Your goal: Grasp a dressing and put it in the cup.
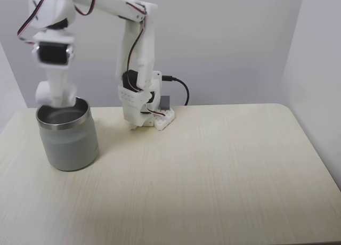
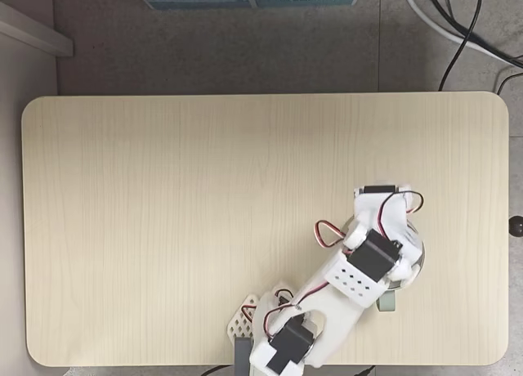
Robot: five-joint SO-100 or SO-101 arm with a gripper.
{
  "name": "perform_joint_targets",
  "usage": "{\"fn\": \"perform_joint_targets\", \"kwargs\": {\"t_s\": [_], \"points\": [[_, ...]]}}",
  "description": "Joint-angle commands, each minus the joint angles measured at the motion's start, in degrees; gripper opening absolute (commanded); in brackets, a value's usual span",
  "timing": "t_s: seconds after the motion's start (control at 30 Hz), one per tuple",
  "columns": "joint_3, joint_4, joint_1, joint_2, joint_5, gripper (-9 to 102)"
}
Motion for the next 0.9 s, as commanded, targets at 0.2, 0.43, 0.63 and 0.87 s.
{"fn": "perform_joint_targets", "kwargs": {"t_s": [0.2, 0.43, 0.63, 0.87], "points": [[-14.9, -3.8, 10.1, -14.6, -9.3, 0], [-24.1, -13.3, 11.7, -13.5, -9.8, 0], [-30.4, -18.8, 11.5, -13.1, -10.1, 0], [-32.3, -20.9, 12.5, -13.8, -11.0, 10]]}}
